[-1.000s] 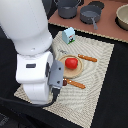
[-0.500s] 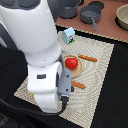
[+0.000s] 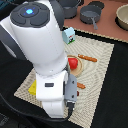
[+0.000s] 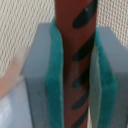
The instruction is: Interact with the objects in diverse but meaningful ways.
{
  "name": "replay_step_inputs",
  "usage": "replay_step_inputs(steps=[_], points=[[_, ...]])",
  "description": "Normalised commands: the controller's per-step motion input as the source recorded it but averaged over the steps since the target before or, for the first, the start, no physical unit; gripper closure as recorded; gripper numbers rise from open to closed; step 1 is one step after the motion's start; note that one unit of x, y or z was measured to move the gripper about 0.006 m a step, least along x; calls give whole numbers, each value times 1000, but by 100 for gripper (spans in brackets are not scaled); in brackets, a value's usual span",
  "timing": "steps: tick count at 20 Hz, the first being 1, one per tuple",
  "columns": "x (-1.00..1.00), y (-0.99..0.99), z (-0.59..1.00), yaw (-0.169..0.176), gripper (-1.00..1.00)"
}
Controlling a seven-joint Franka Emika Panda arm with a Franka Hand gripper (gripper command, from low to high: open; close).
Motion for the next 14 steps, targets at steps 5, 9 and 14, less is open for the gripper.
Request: replay_step_inputs(steps=[5,9,14], points=[[397,120,970,0,-100],[157,197,1000,0,-100],[-252,353,793,0,-100]])
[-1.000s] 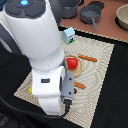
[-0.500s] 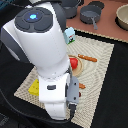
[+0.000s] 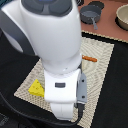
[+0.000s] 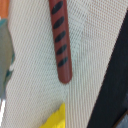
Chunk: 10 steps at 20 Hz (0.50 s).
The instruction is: Interact with the objects in diverse but meaningful ways.
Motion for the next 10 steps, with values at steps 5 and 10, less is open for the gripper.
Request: replay_step_inputs(steps=[5,10], points=[[-538,576,309,0,-100],[-258,916,0,0,-100]])
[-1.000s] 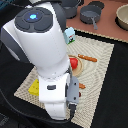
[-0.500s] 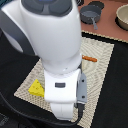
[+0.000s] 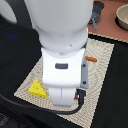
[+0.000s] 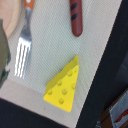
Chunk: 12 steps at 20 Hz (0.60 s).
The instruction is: Interact with the objects in diverse but meaningful ways.
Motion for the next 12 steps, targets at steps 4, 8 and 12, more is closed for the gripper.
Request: replay_step_inputs(steps=[4,8,12], points=[[-6,1000,0,-15,-100],[-11,1000,-6,-22,-100],[-7,984,-47,-42,-100]])
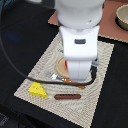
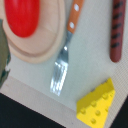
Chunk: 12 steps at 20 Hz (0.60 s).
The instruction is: Interact with the objects in diverse but meaningful ways.
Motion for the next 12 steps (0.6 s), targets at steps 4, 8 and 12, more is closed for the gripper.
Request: replay_step_inputs(steps=[4,8,12], points=[[-66,725,-117,-97,-100],[-311,426,-258,-41,-100],[-402,128,-444,0,-100]])
